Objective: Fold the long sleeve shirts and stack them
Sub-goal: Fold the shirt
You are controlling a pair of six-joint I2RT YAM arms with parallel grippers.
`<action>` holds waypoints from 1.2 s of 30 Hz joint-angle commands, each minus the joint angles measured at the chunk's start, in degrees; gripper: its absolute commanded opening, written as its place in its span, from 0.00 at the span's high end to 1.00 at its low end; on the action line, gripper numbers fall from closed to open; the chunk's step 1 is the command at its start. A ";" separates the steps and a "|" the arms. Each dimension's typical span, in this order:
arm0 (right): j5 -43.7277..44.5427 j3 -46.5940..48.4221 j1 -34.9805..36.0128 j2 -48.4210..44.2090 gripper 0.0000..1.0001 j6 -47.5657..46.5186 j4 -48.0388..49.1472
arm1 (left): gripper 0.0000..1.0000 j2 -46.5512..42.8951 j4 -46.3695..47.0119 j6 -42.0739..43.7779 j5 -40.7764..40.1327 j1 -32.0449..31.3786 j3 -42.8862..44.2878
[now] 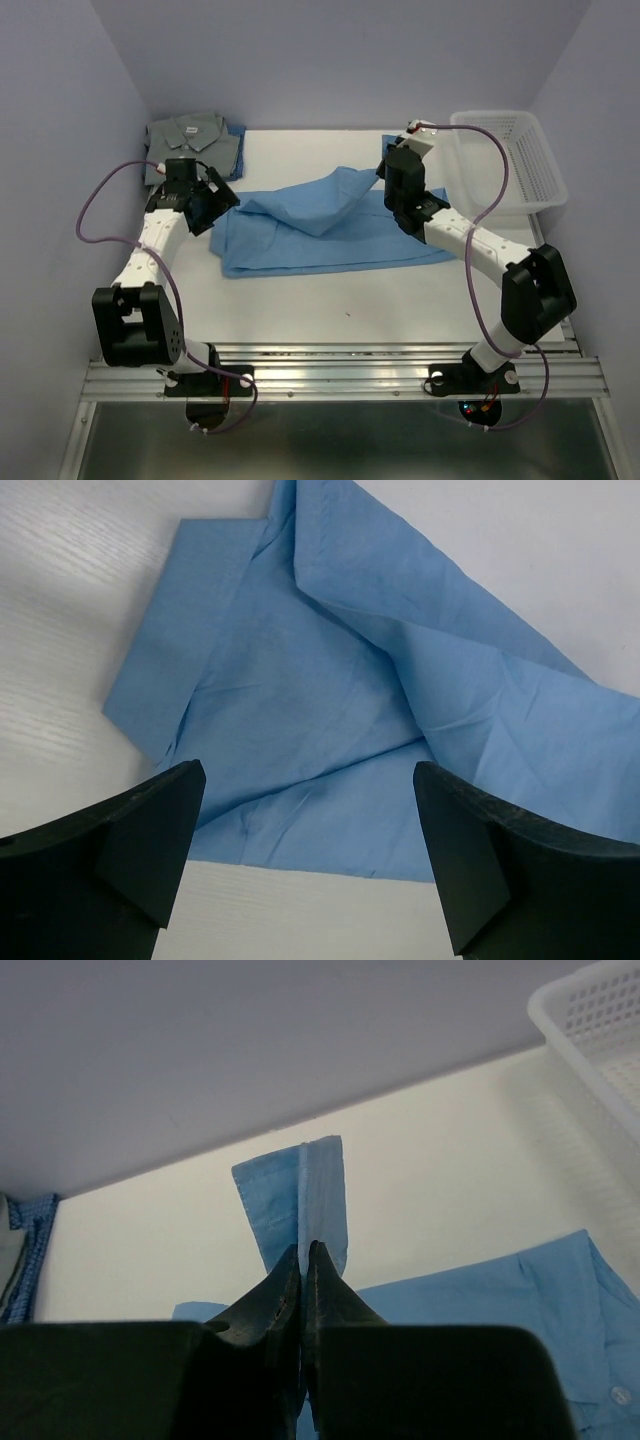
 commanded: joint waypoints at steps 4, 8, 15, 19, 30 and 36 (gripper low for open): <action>3.46 -2.85 -2.58 -2.21 0.99 0.71 1.29 | 0.01 6.53 3.53 -1.63 -1.51 -4.96 6.43; 1.28 -3.38 -5.92 -0.89 0.99 -1.14 1.29 | 0.01 12.24 3.53 -1.37 -1.52 -7.16 9.42; -5.23 -6.28 -6.63 0.08 0.99 -3.78 1.20 | 0.01 19.27 3.88 -0.84 0.07 -9.89 14.94; -4.97 -7.68 -6.63 0.43 0.99 -3.95 1.20 | 0.01 21.92 3.79 -0.58 0.16 -10.59 17.33; -9.19 -8.83 -6.63 1.31 0.99 -4.92 1.20 | 0.01 32.80 3.01 1.35 -2.91 -11.03 28.29; -11.38 -8.13 -6.63 1.84 0.99 -5.36 1.29 | 0.02 41.15 -4.46 4.43 -9.07 -11.20 38.14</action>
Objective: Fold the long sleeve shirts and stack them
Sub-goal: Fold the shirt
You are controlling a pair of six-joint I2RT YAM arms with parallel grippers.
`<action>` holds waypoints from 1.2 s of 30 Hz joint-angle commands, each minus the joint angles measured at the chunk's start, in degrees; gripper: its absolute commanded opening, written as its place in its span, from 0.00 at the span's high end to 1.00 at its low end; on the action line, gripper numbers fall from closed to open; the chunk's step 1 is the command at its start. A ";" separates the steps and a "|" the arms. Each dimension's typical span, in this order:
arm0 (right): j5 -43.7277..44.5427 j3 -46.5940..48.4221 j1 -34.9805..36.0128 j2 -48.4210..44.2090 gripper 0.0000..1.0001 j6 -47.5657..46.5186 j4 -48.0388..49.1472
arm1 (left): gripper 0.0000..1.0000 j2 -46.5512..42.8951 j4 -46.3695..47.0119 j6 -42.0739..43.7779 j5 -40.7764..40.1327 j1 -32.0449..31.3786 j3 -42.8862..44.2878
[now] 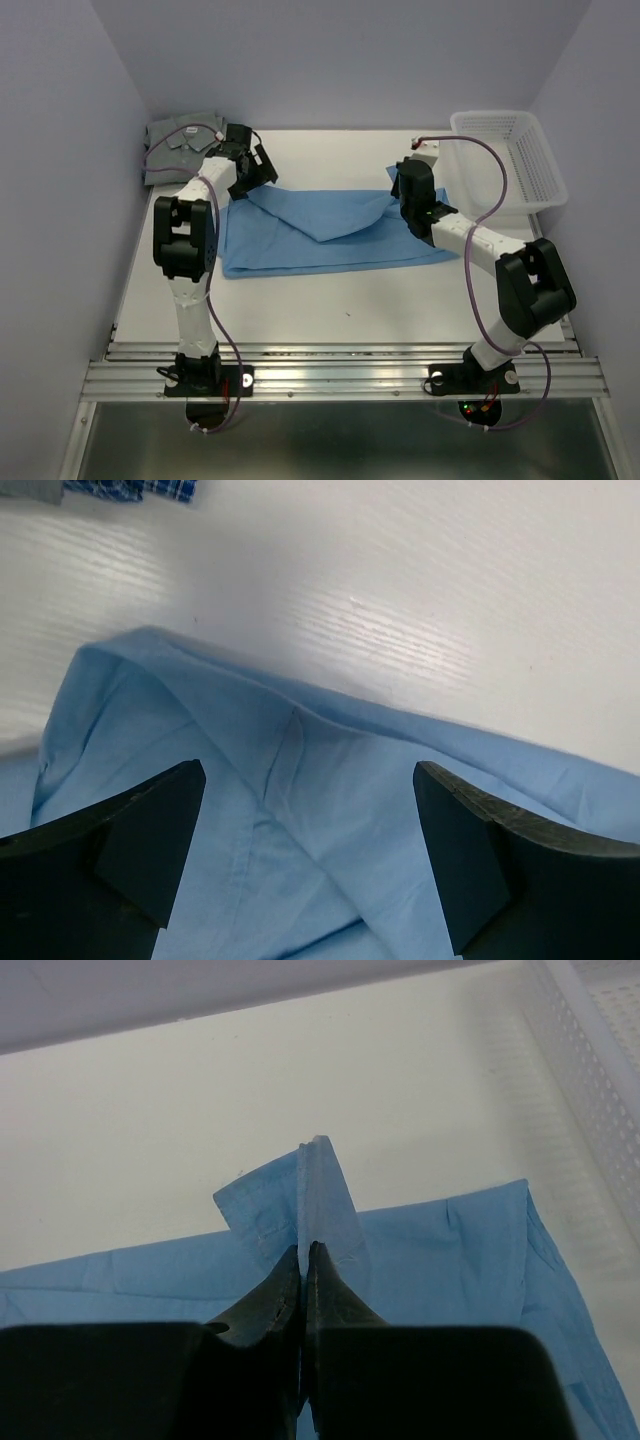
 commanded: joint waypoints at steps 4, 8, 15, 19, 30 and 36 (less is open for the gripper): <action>-3.09 1.23 0.19 1.07 0.99 -1.86 2.66 | 0.05 5.01 -6.68 1.79 -6.10 -0.50 9.72; -2.74 1.32 0.19 1.34 0.99 -2.13 2.66 | 0.05 7.73 -10.10 2.05 -8.83 -0.76 13.50; -1.08 1.58 0.19 1.07 0.99 -3.01 2.66 | 0.79 8.18 -14.77 1.87 -11.47 -0.76 14.22; 0.86 1.84 -0.33 1.87 0.99 -4.24 2.75 | 1.00 6.42 -15.82 1.43 -13.84 -0.24 12.36; -0.45 -4.82 -2.71 0.29 0.98 -4.86 7.49 | 0.93 4.05 -17.77 2.66 -14.90 0.73 9.47; -2.65 -9.67 -4.64 3.18 0.94 -3.98 12.42 | 0.86 5.10 -17.23 2.66 -14.46 0.73 8.58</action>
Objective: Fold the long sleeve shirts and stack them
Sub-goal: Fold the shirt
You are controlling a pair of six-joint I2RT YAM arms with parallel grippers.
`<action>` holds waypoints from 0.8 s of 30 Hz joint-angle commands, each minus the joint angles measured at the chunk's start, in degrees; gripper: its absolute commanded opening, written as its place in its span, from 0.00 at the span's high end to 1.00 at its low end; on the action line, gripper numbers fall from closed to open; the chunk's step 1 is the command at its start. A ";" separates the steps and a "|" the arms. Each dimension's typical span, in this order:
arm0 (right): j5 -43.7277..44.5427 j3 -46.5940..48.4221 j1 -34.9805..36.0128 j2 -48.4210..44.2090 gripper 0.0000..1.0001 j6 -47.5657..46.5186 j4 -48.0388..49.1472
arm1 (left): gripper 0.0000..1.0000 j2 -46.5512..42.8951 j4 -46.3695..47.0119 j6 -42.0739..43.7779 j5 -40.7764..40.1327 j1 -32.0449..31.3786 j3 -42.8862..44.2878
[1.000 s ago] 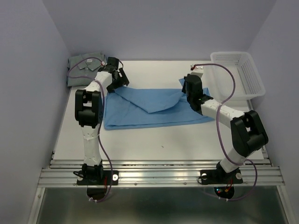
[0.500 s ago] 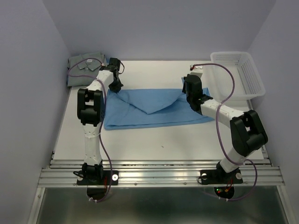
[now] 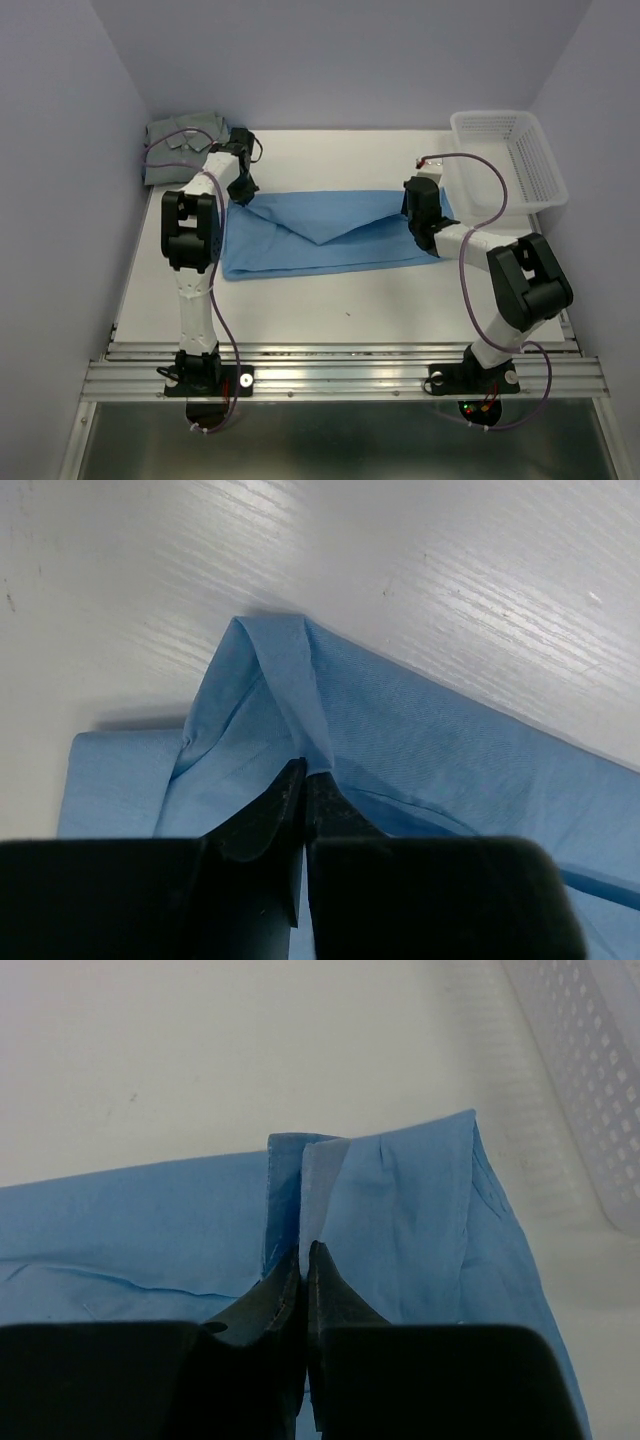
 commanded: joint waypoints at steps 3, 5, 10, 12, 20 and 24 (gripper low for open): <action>1.18 -1.95 -1.48 2.71 0.93 0.83 6.17 | 0.84 -2.81 -0.97 0.85 -1.24 0.25 -1.06; 3.19 -3.62 -1.48 1.93 0.84 1.45 6.17 | 0.80 -2.90 -0.80 1.02 -1.32 0.25 -1.32; 6.81 -5.12 -1.48 -1.85 0.22 4.96 -0.76 | 0.48 -3.69 -1.59 1.29 -1.59 0.25 -0.79; 6.98 -5.65 -1.48 -3.96 0.06 6.19 -5.07 | 0.34 -5.43 -1.67 1.64 -1.32 0.08 -0.79; 0.06 -2.84 -1.48 -20.57 0.00 8.31 -19.32 | 0.01 -16.51 -2.46 1.38 -0.44 -0.80 -2.02; -15.83 -1.00 -1.48 -21.47 0.00 7.69 -20.11 | 0.01 -22.31 -0.01 0.76 2.53 -2.90 -3.42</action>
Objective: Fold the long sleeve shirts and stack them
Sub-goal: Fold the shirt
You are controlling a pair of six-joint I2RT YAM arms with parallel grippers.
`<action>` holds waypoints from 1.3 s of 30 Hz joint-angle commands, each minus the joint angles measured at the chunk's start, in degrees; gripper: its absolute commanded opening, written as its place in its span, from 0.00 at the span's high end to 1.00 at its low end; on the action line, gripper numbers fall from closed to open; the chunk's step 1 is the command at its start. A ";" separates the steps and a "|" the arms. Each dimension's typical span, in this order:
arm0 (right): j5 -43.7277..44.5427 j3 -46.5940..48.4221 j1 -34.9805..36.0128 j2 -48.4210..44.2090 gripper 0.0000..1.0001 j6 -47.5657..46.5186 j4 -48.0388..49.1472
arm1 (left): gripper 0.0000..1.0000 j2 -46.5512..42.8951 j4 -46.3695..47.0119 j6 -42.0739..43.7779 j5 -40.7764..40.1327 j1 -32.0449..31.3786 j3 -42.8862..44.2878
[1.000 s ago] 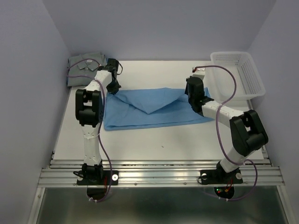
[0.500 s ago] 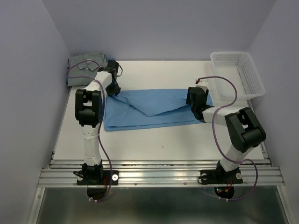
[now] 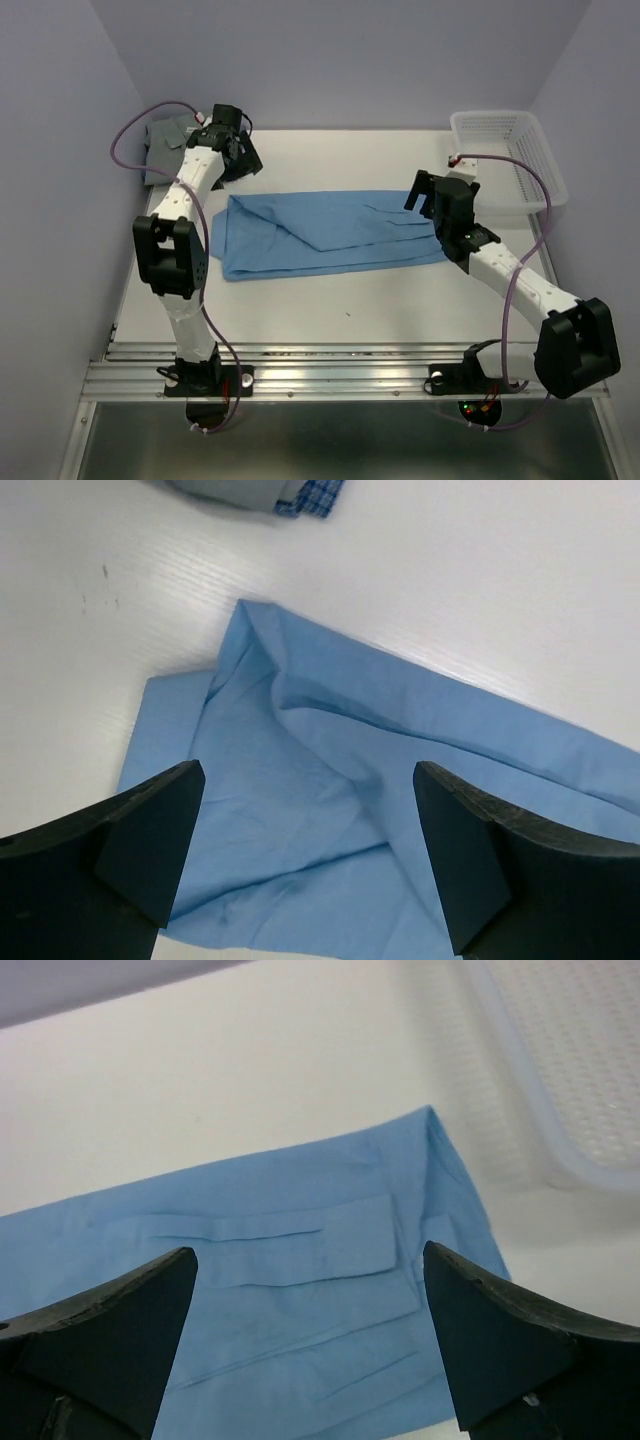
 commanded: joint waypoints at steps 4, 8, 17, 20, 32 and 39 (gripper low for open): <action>-24.40 6.40 -0.27 8.57 0.00 2.21 -0.47 | 0.01 -6.63 8.36 -0.57 11.02 -7.18 -2.94; -18.10 11.94 -0.80 19.03 0.00 2.04 -0.82 | 0.01 -0.66 12.24 -1.27 17.02 -9.74 -3.20; -21.67 16.79 -6.50 34.07 0.00 4.32 -0.74 | 0.01 9.46 14.09 -2.77 18.00 -10.36 -6.88; -21.86 13.99 -7.04 34.35 0.00 4.76 -0.82 | 0.01 8.14 16.73 -3.74 16.50 -9.67 -13.65; -33.80 -8.77 -3.37 17.75 0.00 19.15 -1.78 | 0.01 24.89 10.42 -4.18 15.09 -8.69 4.24; -36.96 -19.76 14.01 4.22 0.00 25.49 -5.83 | 0.01 43.63 -1.03 -3.74 19.03 -12.64 41.78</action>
